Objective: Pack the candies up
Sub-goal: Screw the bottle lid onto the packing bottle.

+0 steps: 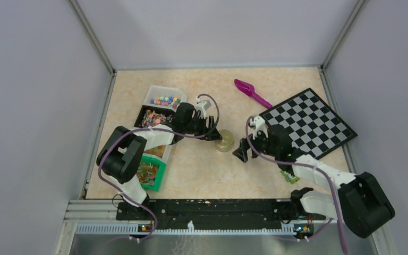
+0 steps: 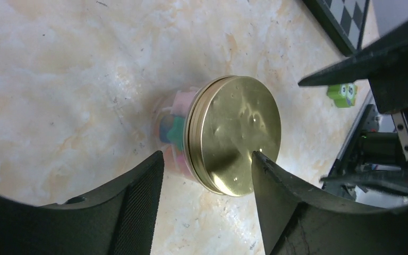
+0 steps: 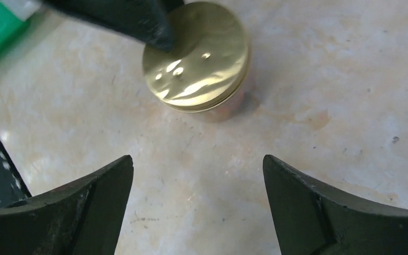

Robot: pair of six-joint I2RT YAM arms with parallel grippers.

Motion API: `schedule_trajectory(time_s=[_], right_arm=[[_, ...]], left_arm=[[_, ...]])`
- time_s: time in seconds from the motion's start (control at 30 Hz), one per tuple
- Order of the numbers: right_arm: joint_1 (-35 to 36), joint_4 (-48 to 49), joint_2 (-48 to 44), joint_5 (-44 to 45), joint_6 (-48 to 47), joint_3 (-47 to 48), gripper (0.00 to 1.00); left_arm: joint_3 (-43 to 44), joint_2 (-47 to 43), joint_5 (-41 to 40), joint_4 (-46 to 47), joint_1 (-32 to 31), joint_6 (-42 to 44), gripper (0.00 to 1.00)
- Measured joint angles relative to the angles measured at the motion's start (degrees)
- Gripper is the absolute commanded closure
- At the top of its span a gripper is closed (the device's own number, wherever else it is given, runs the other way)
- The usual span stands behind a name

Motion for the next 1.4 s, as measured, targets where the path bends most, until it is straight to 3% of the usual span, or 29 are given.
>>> schedule_trajectory(time_s=[0.1,0.3,0.37,0.57,0.77,0.87,1.0,1.1,1.3,1.4], right_arm=[[2.75,4.79,-3.26,0.04,-6.38,-5.42,0.10],[3.48,9.97,2.78,0.11,-10.97,-1.11,0.26],[3.45,10.86,4.68,0.04,-8.28,-0.59,0.35],[3.23,12.15,4.42,1.49,10.99,-0.46,0.50],[3.13,11.98,2.16,6.80,24.81,-0.59,0.48],[3.08,13.62,1.53,8.98,29.99,-2.89,0.39],[3.08,16.13,1.40,10.99,39.36,-7.21,0.38],[3.08,18.05,1.42,12.66,44.94,-9.60,0.38],[2.95,21.49,6.21,12.37,46.25,-7.63,0.48],[2.71,26.32,12.44,8.90,45.59,-5.42,0.54]], left_arm=[[1.95,1.31,-2.64,-2.38,-1.09,1.44,0.40],[3.76,1.99,-5.22,-3.45,-2.32,1.70,0.49],[3.93,1.88,-5.81,-3.61,-2.54,1.49,0.52],[1.05,-0.04,-6.80,-0.63,-2.43,-1.57,0.66],[0.31,-0.61,-7.21,0.81,-2.49,-3.21,0.81],[-0.44,-1.81,-8.98,0.76,-2.62,-3.52,0.83],[-2.47,-4.04,-10.99,0.68,-3.26,-4.28,0.82],[-3.65,-5.60,-12.33,0.13,-4.02,-4.83,0.74],[-5.95,-9.88,-17.11,-5.27,-5.73,-3.82,0.23],[-6.05,-12.59,-19.41,-8.81,-5.88,-0.90,0.16]])
